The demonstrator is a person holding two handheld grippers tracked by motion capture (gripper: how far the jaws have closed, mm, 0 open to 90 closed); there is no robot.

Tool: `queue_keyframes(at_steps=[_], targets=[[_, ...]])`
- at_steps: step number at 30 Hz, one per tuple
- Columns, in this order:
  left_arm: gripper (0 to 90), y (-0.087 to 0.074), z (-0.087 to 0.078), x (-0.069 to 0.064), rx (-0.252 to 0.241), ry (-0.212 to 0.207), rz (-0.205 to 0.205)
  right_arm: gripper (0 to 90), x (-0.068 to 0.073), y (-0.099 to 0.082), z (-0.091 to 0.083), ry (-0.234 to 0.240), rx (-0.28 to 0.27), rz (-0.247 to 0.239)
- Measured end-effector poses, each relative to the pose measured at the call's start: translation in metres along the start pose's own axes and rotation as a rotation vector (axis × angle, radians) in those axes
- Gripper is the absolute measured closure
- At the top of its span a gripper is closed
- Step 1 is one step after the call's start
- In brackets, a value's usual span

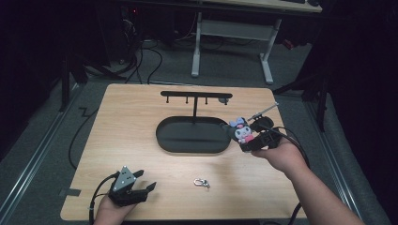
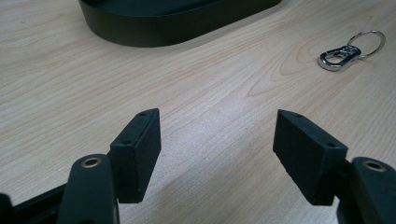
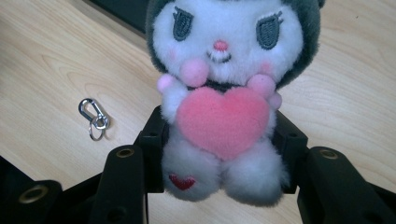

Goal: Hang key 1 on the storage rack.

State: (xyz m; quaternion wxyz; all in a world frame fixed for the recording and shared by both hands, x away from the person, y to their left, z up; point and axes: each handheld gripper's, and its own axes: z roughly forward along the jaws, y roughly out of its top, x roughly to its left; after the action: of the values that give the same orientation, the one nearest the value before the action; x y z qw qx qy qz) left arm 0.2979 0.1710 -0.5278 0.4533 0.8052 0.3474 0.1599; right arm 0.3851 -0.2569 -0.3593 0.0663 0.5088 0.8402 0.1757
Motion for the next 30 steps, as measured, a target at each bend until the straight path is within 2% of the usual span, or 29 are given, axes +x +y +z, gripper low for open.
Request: queue_keyframes(at_steps=[13,24,30], targets=[[32.9,-0.001,0.0,0.001,0.003,-0.003,-0.003,51.8,0.0,0.028,-0.017,0.006,-0.031,-0.005],[32.9,0.0,0.0,0.001,0.002,-0.004,-0.003,51.7,0.005,0.047,-0.019,0.003,-0.026,-0.008],[33.0,0.0,0.0,0.002,0.003,-0.004,-0.001,51.7,0.003,0.062,-0.026,-0.009,-0.028,-0.009]])
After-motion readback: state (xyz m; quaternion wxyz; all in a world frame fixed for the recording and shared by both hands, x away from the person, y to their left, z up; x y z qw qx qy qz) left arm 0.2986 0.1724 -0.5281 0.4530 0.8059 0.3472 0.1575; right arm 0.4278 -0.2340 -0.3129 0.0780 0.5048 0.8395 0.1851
